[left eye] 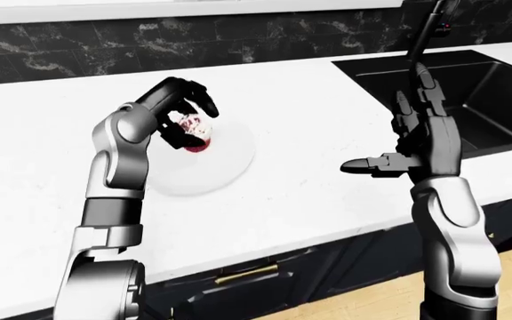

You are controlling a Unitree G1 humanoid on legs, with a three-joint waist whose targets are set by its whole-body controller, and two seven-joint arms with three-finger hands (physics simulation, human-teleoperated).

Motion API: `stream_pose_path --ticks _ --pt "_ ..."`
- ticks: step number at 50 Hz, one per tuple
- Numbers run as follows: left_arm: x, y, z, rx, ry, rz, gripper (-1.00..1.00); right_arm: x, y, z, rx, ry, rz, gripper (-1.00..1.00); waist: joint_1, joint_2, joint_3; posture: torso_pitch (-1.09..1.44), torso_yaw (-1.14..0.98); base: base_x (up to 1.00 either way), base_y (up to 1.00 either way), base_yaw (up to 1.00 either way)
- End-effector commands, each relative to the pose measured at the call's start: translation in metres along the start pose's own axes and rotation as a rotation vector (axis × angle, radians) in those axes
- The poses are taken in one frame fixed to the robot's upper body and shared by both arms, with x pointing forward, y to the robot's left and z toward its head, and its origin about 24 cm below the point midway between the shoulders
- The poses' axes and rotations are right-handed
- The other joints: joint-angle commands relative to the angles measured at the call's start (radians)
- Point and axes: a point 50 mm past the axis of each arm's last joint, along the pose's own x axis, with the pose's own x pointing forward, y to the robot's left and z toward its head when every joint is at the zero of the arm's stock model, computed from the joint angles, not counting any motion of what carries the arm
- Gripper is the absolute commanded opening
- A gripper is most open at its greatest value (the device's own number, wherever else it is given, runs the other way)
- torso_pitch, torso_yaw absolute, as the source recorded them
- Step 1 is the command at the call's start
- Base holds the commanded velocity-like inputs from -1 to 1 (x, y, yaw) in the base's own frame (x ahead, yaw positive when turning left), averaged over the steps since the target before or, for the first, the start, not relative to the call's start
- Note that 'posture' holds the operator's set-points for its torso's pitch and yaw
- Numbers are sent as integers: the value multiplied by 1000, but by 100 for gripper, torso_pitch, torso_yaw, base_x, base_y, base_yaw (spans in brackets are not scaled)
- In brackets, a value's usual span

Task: Move the dessert items from the plate to the tray.

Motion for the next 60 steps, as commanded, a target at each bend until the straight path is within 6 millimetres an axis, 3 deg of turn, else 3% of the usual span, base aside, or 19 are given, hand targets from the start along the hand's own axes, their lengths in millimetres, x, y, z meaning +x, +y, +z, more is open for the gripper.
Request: stream_pose_path --ticks 1,6,9,11,13,19,30,32,34,36,38,44,48,51,52,53,55,57,60 --pt "-1 7 9 20 -32 11 -30 1 0 18 -9 -92 0 100 0 -2 -22 0 0 0 0 0" --pt "0 8 10 23 -38 18 -33 1 0 19 -10 -93 1 100 0 -1 -23 0 0 0 0 0" --pt "0 16 15 26 -55 49 -54 1 0 19 -12 -92 2 100 0 -1 -24 0 0 0 0 0" --pt "-1 20 17 21 -67 64 -86 1 0 20 -12 -92 -1 100 0 -2 -24 0 0 0 0 0" --pt "-1 24 20 22 -75 84 -100 2 0 21 -12 -94 1 100 0 -3 -23 0 0 0 0 0" --pt "-1 45 31 -12 -115 188 -100 3 1 22 -15 -94 -1 100 -1 -5 -19 0 0 0 0 0" --pt "-26 58 48 -104 -192 219 -100 1 2 17 -36 -91 -2 100 -3 0 -12 0 0 0 0 0" --pt "-34 59 58 -105 -217 218 -100 1 3 14 -39 -70 -3 100 -1 20 -24 0 0 -38 -21 0" --pt "-39 60 62 -109 -229 222 -100 1 4 14 -36 -68 -1 100 -8 64 -28 0 0 -68 -33 0" --pt "-44 59 64 -117 -240 226 -100 0 3 14 -31 -69 -1 100 -10 81 -26 0 0 -69 -61 0" --pt "-46 58 65 -120 -243 226 -100 0 4 14 -28 -67 -1 100 -18 78 -18 0 0 -69 -67 0" --pt "-50 57 70 -114 -254 219 -100 -2 4 18 -26 -73 0 100 -39 56 1 0 0 -69 -83 0" --pt "-50 58 70 -100 -250 215 -100 -1 5 19 -24 -74 5 100 -46 17 2 0 0 -69 -89 0" --pt "-51 61 72 -100 -253 225 -100 0 6 20 -23 -76 8 100 -47 -47 2 0 0 -69 -88 0" --pt "-51 60 71 -95 -252 221 -100 1 6 19 -23 -76 8 100 -46 -103 -10 0 0 -69 -89 0" --pt "-51 60 72 -99 -255 222 -100 1 6 19 -22 -76 8 100 -53 -85 3 0 0 -69 -89 0" --pt "-52 60 74 -100 -261 226 -100 0 6 20 -22 -77 10 100 -49 -65 -13 0 0 -70 -89 0" --pt "-52 59 72 -98 -262 228 -100 0 7 19 -24 -78 10 100 -40 -45 -10 0 0 -64 -91 0" --pt "-53 60 72 -99 -263 232 -100 0 7 19 -20 -78 9 100 -20 -5 24 0 0 -55 -94 0"
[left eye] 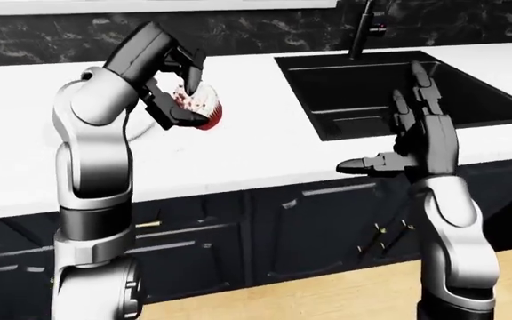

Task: Move the dessert items from the plate to the tray.

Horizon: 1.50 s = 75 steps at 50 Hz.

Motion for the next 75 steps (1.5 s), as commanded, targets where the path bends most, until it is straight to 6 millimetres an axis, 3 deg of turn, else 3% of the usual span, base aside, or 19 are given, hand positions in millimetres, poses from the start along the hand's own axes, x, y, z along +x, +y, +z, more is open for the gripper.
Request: stream_pose_path --ticks 1,4,8,15,16,23,25,26,33,35,44,47,50,54,56,59,61,63,75 --pt "-4 17 16 36 -61 77 -100 1 0 16 -5 -82 5 100 5 7 -18 0 0 -33 -100 0" --pt "-5 15 14 33 -61 78 -100 0 1 18 -5 -96 11 100 45 93 12 0 0 0 -99 0" --pt "-7 15 14 29 -65 83 -100 0 3 22 -10 -119 20 100 55 69 -45 0 0 9 -100 0" --pt "-8 16 16 29 -77 90 -100 0 2 27 -11 -130 26 100 115 -88 -38 0 0 40 -100 0" --pt "-9 16 17 26 -79 95 -100 0 3 28 -14 -132 28 100 88 -40 9 0 0 46 -100 0" --pt "-9 18 17 34 -81 97 -100 1 3 29 -21 -138 31 100 63 3 3 0 0 48 -100 0" --pt "-9 18 17 32 -81 99 -100 1 4 30 -22 -140 34 100 83 81 -33 0 0 48 -100 0" --pt "-9 18 17 32 -82 98 -100 1 4 30 -28 -141 35 100 77 35 16 0 0 48 -100 0" --pt "-10 18 18 31 -89 102 -100 2 4 35 -24 -160 46 100 94 17 -20 0 0 57 -97 0" --pt "-9 19 20 31 -90 105 -100 3 5 35 -23 -160 47 100 69 -96 -57 0 0 60 -94 0" --pt "-10 18 18 35 -92 112 -100 3 3 32 -19 -140 31 100 46 -15 17 0 0 64 -84 0" --pt "-11 19 18 35 -92 113 -100 3 4 33 -34 -146 30 100 25 -38 -15 0 0 0 0 0" --pt "-11 18 17 34 -92 115 -100 2 4 33 -29 -154 34 100 31 54 -13 0 0 0 0 0" --pt "-10 17 16 32 -90 116 -100 3 4 30 -21 -137 32 100 24 4 -40 0 0 8 -19 0" --pt "-10 18 16 33 -89 118 -100 3 4 29 -17 -134 29 100 29 54 10 0 0 41 -100 0" --pt "-11 19 16 36 -90 121 -100 3 4 30 -16 -136 32 100 35 17 -22 0 0 41 -100 0" --pt "-12 18 16 37 -90 119 -100 3 4 31 -17 -139 31 100 21 -104 -65 0 0 41 -100 0" --pt "-12 18 15 36 -91 120 -100 3 5 32 -19 -140 33 100 20 -58 -11 0 0 41 -100 0" --pt "-11 20 18 40 -93 126 -100 4 4 33 -18 -140 33 100 40 21 -3 0 0 29 -58 0"
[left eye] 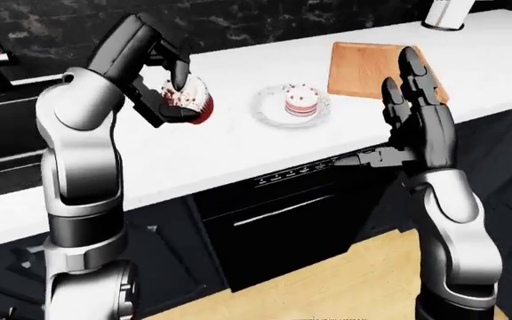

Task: Move the dessert items from the plate to the tray.

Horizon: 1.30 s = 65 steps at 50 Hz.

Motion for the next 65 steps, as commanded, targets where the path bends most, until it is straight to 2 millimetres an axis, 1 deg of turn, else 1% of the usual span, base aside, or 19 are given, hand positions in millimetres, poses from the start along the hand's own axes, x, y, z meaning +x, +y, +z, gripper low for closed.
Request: stream_pose_path --ticks 1,4,5,6,10,15,20,24,27,28,31,36,39,47,50,52,55,61,65 --pt "0 10 21 33 -81 43 -100 1 -5 19 -22 -93 -25 100 -10 -6 -32 0 0 0 0 0" --pt "2 12 22 35 -85 48 -100 2 -5 18 -6 -90 -25 100 -20 -75 -28 0 0 0 -5 0" --pt "2 12 22 39 -84 47 -100 3 -5 17 -11 -85 -26 100 -28 -116 -62 0 0 7 -78 0" --pt "2 12 23 37 -86 47 -100 3 -5 18 -5 -85 -27 100 -51 -46 -28 0 0 16 -100 0" --pt "2 12 22 39 -88 49 -100 2 -5 18 -13 -89 -26 100 -61 23 -11 0 0 13 -81 0" --pt "1 11 19 40 -85 56 -100 2 -4 17 -27 -93 -21 100 -46 -54 -50 0 0 0 0 0" --pt "-1 13 19 42 -83 63 -100 2 -3 16 -26 -88 -24 100 -51 -62 -49 0 0 0 0 0" --pt "-1 13 19 42 -84 64 -100 2 -3 15 -9 -77 -26 100 -49 -41 -61 0 0 0 -9 0" --pt "-2 13 19 44 -85 64 -100 2 -4 13 -8 -72 -26 100 -50 92 -20 0 0 9 -98 0" --pt "-2 13 19 46 -85 65 -100 2 -4 13 -5 -71 -26 100 -48 40 -22 0 0 11 -100 0" --pt "-3 14 20 47 -86 66 -100 2 -4 14 -10 -73 -26 100 -34 49 -60 0 0 5 -100 0" --pt "-2 17 23 54 -91 69 -100 3 -4 19 -13 -91 -26 100 -37 30 -38 0 0 -3 -90 0" --pt "-2 18 24 54 -94 70 -100 4 -4 20 -32 -92 -23 100 -49 -141 -29 0 0 0 0 0" --pt "0 17 26 59 -99 70 -100 4 -5 18 -10 -86 -26 100 -44 -61 -47 0 0 0 -4 0" --pt "0 18 26 59 -101 76 -100 3 -5 18 -7 -87 -25 100 -41 96 -19 0 0 0 -100 0" --pt "-1 19 26 58 -103 81 -100 3 -4 18 -19 -88 -24 100 -29 59 -10 0 0 0 -50 0" --pt "-3 20 25 56 -102 87 -100 3 -3 18 -21 -91 -21 100 -21 -85 -47 0 0 0 0 0" --pt "-3 21 25 56 -104 92 -100 3 -2 19 -48 -89 -14 100 -39 -7 -52 0 0 0 0 0" --pt "-4 22 26 57 -102 97 -100 2 -3 21 -49 -102 -11 100 -15 -16 -56 0 0 3 0 46"
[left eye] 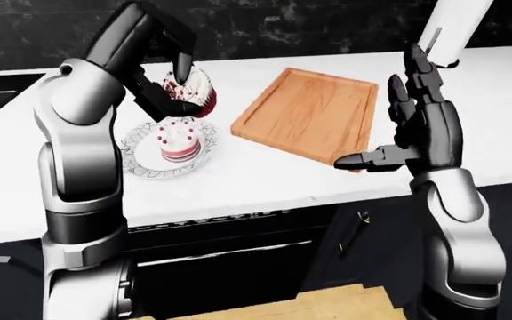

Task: Move the dessert items from the plate to the tray.

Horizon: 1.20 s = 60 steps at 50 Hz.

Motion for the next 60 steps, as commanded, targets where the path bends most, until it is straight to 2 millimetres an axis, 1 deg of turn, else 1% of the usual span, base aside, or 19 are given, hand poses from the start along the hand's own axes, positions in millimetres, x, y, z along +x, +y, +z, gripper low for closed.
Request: stream_pose_path --ticks 1,3,5,9,10,12,13,20,21,23,24,27,32,34,39,43,50,56,60 --pt "-5 19 14 37 -56 88 -100 2 0 18 -4 -97 -1 100 15 -8 -17 0 0 12 0 100" --pt "-5 19 15 38 -58 89 -100 2 -1 17 -12 -95 -4 100 24 -24 -8 0 0 16 0 100" --pt "-5 19 15 40 -58 88 -100 2 -1 16 -21 -90 -13 100 2 -8 9 0 0 9 0 23" --pt "-4 21 19 42 -65 91 -100 3 -3 18 1 -85 -21 100 7 -4 -35 0 0 0 0 0" --pt "-4 22 19 43 -65 91 -100 3 -3 18 -19 -81 -18 100 10 0 -63 0 0 21 -23 0" --pt "-3 22 20 44 -68 91 -100 3 -3 19 -12 -87 -17 100 14 23 -3 0 0 61 -38 0" --pt "-3 22 20 44 -69 90 -100 3 -3 19 -13 -87 -17 100 13 34 3 0 0 73 -45 0" --pt "-3 23 20 46 -71 93 -100 2 -4 18 -10 -84 -22 100 45 22 -18 0 0 95 -50 0" --pt "-4 23 20 46 -71 94 -100 2 -4 18 -10 -81 -29 100 47 25 7 0 0 24 0 0" --pt "-5 23 19 46 -70 95 -100 2 -3 19 -16 -91 -21 100 47 -43 -36 0 0 0 0 0" --pt "-5 23 19 46 -70 98 -100 1 -2 19 -14 -93 -18 100 33 -84 -24 0 0 0 0 0" --pt "-5 22 19 47 -73 98 -100 1 -3 19 -11 -96 -18 100 22 -65 -6 0 0 0 0 0" --pt "-3 23 21 53 -79 99 -100 1 -3 18 -12 -91 -20 100 4 25 -20 0 0 0 0 0" --pt "-1 23 25 56 -88 93 -100 1 -3 17 -7 -89 -23 100 4 1 -26 0 0 0 0 0" --pt "8 18 32 60 -117 76 -100 0 -3 16 -2 -89 -22 100 13 18 -30 0 0 0 0 0" --pt "14 13 38 63 -139 52 -100 -1 -5 16 -1 -90 -26 100 12 -35 -8 0 0 0 0 0" --pt "25 19 55 96 -183 17 -100 0 -5 17 0 -92 -23 100 8 -15 -42 0 0 0 0 0" --pt "69 32 89 188 -264 -70 -100 1 -4 16 1 -90 -21 100 4 -24 -42 0 0 0 0 0" --pt "96 14 93 201 -272 -176 -100 2 -2 11 6 -86 -19 100 6 -34 -45 0 0 0 0 0"
